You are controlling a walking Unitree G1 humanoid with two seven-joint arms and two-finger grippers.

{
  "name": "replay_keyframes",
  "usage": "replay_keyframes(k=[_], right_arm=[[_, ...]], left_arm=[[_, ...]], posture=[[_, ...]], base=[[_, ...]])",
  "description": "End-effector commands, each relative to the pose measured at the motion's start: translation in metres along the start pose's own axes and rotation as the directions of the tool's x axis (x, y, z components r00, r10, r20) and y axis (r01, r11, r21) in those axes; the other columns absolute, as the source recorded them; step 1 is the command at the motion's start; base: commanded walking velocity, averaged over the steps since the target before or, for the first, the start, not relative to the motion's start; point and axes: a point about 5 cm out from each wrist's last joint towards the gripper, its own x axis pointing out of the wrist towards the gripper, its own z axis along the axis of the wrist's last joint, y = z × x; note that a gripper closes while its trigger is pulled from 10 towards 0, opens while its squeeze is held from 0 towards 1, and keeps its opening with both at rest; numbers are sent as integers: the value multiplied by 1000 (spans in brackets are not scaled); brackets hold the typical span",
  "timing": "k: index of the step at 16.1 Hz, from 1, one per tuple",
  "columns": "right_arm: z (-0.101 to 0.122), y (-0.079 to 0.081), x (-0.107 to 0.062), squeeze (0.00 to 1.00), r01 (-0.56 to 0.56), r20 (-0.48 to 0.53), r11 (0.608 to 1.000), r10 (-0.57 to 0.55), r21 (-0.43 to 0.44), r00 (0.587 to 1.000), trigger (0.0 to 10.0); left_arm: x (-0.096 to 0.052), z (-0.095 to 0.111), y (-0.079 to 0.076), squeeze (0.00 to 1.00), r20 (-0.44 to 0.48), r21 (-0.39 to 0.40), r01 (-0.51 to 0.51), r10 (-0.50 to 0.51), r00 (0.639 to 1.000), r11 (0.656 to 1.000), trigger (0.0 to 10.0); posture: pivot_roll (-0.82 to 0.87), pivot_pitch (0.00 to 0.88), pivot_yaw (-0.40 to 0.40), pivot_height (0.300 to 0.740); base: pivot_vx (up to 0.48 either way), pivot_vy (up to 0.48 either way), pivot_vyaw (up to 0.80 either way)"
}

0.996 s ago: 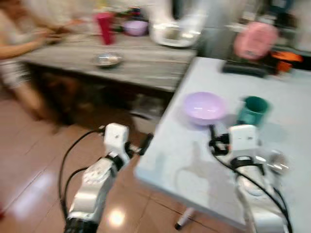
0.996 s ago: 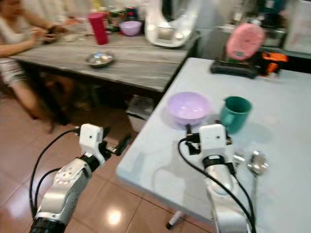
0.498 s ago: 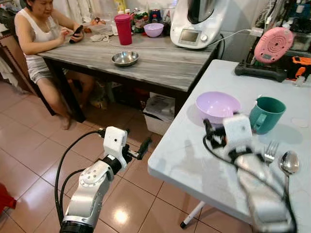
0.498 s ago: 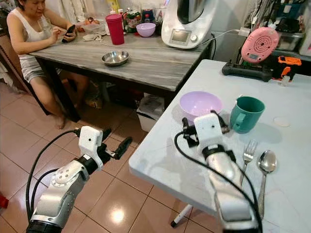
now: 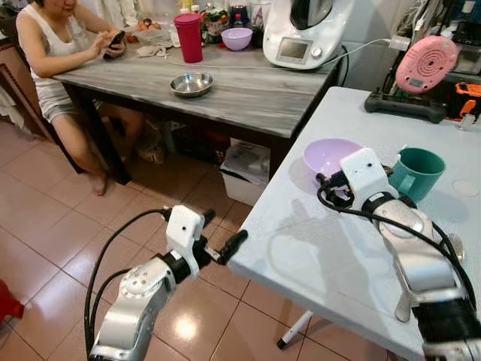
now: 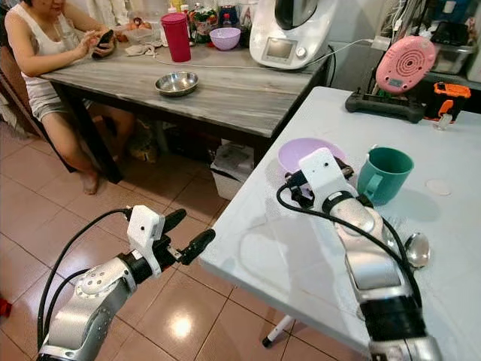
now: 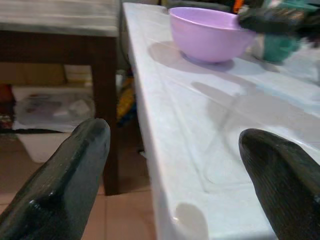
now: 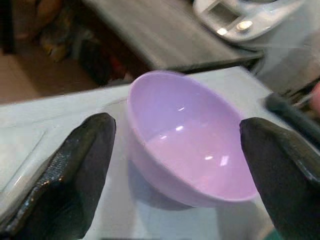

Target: Setting the table

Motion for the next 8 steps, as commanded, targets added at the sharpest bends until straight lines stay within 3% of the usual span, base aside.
replay_keyframes(k=[1, 4, 8], right_arm=[[2, -1, 5, 0, -42, -15, 999, 42, -29, 999, 10000], [0, -8, 16, 0, -122, -76, 988, 115, -97, 990, 10000], [-5, -23, 23, 0, -143, -122, 982, 128, -124, 984, 10000]], left_arm=[[-2, 5, -3, 0, 12, 20, 30, -30, 999, 999, 10000], [-5, 3, -5, 0, -3, 26, 38, -38, 999, 999, 10000], [-5, 2, -5, 0, -15, 22, 38, -38, 999, 999, 10000]], posture=[[-292, 0, 52, 740], [-288, 5, 51, 740], [-289, 5, 58, 740]], base=[[0, 0, 0], [0, 0, 0], [0, 0, 0]])
